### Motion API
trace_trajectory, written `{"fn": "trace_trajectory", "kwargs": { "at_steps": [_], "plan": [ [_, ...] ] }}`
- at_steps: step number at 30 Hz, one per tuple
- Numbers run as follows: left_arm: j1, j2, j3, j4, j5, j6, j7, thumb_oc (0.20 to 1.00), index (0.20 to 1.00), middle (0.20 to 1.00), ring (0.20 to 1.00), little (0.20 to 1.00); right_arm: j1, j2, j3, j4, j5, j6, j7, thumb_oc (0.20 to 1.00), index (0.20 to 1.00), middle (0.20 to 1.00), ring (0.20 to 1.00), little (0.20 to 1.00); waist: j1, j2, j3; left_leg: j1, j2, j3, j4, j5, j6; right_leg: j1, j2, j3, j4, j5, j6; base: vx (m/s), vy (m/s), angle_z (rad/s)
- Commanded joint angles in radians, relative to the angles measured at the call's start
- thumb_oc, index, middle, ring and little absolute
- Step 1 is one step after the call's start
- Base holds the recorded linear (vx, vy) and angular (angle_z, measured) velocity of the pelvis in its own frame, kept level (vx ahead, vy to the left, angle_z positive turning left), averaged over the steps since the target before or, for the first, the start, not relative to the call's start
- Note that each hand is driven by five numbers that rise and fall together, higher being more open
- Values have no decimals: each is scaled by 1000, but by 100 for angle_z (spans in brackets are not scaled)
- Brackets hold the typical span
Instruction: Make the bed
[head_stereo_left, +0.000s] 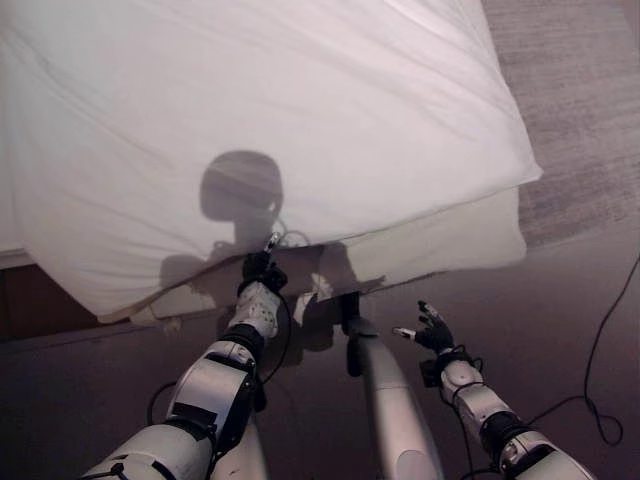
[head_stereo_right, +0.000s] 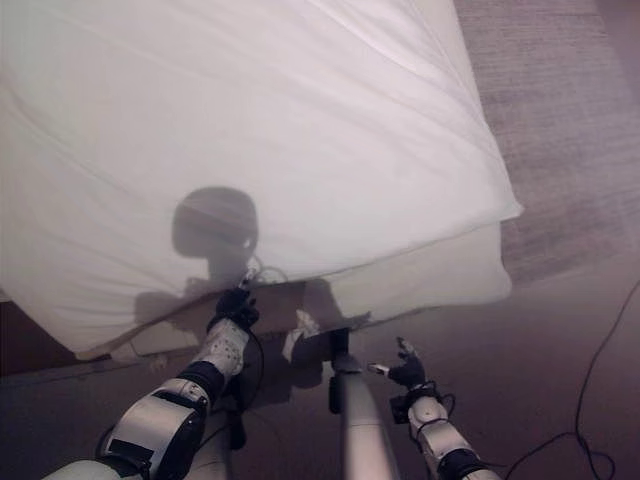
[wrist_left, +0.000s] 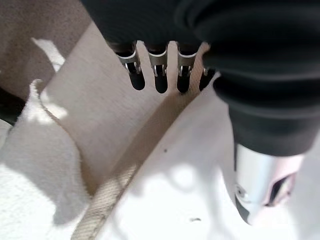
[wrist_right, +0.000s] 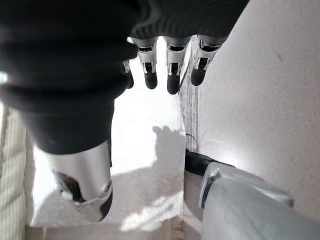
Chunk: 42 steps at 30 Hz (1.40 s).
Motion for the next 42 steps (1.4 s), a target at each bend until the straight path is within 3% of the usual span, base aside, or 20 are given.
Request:
{"fn": "trace_trajectory", "kwargs": {
  "at_steps": [1, 3, 4, 5, 6, 12, 19, 27, 28, 29, 33, 34, 37, 38, 42],
  "plan": [
    [-87, 10, 46, 1, -33, -68, 1, 1000, 1000, 1000, 1000, 1000, 44, -45, 16, -42, 5, -36, 2, 1000, 1000, 1000, 1000, 1000, -7, -11, -45, -91, -35, 15, 39, 17, 35, -16, 31, -29, 8, 36, 20, 0, 0, 0],
    [-113, 15, 61, 3, -47, -84, 12, 1000, 1000, 1000, 1000, 1000, 46, -44, 18, -39, 4, -40, 5, 1000, 1000, 1000, 1000, 1000, -9, -12, -53, -93, -33, 18, 39, 16, 34, -18, 34, -25, 1, 39, 20, -2, 2, -3],
    [-122, 16, 61, 2, -49, -90, 16, 630, 630, 630, 630, 630, 47, -44, 19, -38, 6, -42, 7, 1000, 1000, 1000, 1000, 1000, -10, -12, -59, -97, -34, 17, 38, 18, 33, -22, 35, -23, -1, 41, 19, -16, 2, -7],
    [-122, 16, 61, 2, -49, -90, 16, 630, 630, 630, 630, 630, 47, -44, 19, -38, 6, -42, 7, 1000, 1000, 1000, 1000, 1000, -10, -12, -60, -98, -35, 17, 38, 18, 33, -23, 35, -23, -1, 41, 19, 3, 0, -10],
    [-137, 13, 69, -15, -56, -105, 28, 200, 200, 200, 200, 200, 53, -42, 22, -40, 3, -44, 7, 1000, 1000, 1000, 1000, 1000, -8, -10, -63, -92, -35, 14, 41, 11, 31, -17, 37, -21, -1, 36, 19, -4, 3, -4],
    [-131, -6, 71, -52, -66, -123, 30, 200, 200, 200, 200, 200, 54, -38, 30, -36, 3, -44, 8, 1000, 1000, 1000, 1000, 1000, -4, -7, -68, -89, -40, 12, 34, 22, 32, -16, 34, -21, -3, 42, 18, 0, 0, 0],
    [-74, -104, 38, -230, -125, -191, 27, 200, 200, 200, 200, 200, 46, -13, 45, -102, 48, -55, 13, 1000, 1000, 1000, 1000, 1000, 26, 0, -45, -38, -48, 8, 8, 24, 40, 37, 35, -23, -18, 38, 16, 1, -3, -1],
    [-3, -149, -13, -327, -159, -197, -3, 200, 200, 200, 200, 200, 8, 26, 59, -82, 155, -67, 53, 1000, 1000, 1000, 1000, 1000, 56, 12, -31, -10, -63, -8, -23, 45, 45, 83, 29, -42, -59, 49, 13, 3, -6, 2],
    [10, -159, -25, -354, -172, -202, -6, 200, 200, 200, 200, 200, -12, 45, 58, -61, 207, -70, 62, 1000, 1000, 1000, 1000, 1000, 65, 16, -24, 1, -65, -10, -31, 48, 46, 96, 29, -45, -69, 52, 13, 26, -28, 5],
    [119, -187, -113, -531, -248, -198, -62, 200, 200, 200, 200, 200, -101, 126, 55, -30, 515, -99, 119, 1000, 1000, 1000, 1000, 1000, 111, 41, 5, 52, -80, -24, -93, 74, 52, 158, 24, -61, -126, 69, 16, 38, -27, 5],
    [187, -188, -169, -660, -290, -190, -98, 200, 200, 200, 200, 200, -128, 152, 57, -39, 629, -101, 142, 1000, 1000, 1000, 1000, 1000, 132, 56, 20, 75, -91, -34, -122, 83, 57, 187, 19, -71, -140, 70, 17, 22, -7, 26],
    [224, -183, -192, -722, -312, -190, -118, 200, 200, 200, 200, 200, -135, 170, 56, -34, 735, -100, 172, 1000, 1000, 1000, 1000, 1000, 147, 68, 33, 86, -98, -43, -130, 84, 58, 201, 15, -78, -139, 66, 17, 19, -7, 22],
    [241, -182, -215, -770, -328, -194, -131, 200, 200, 200, 200, 200, -151, 189, 54, -25, 829, -95, 205, 1000, 1000, 1000, 1000, 1000, 158, 77, 35, 89, -103, -48, -144, 91, 58, 209, 10, -89, -150, 67, 17, 24, -16, 13],
    [265, -185, -230, -829, -353, -201, -155, 200, 200, 200, 200, 200, -165, 210, 56, -32, 924, -93, 229, 1000, 1000, 1000, 1000, 1000, 172, 87, 41, 91, -107, -57, -148, 95, 56, 217, 7, -97, -151, 62, 16, 24, -25, 20],
    [294, -186, -252, -918, -381, -219, -166, 200, 200, 200, 200, 200, -181, 241, 40, -42, 1044, -95, 254, 1000, 1000, 1000, 1000, 1000, 190, 105, 48, 96, -114, -76, -157, 100, 52, 230, 0, -117, -149, 51, 14, 24, -35, 20]
  ]
}}
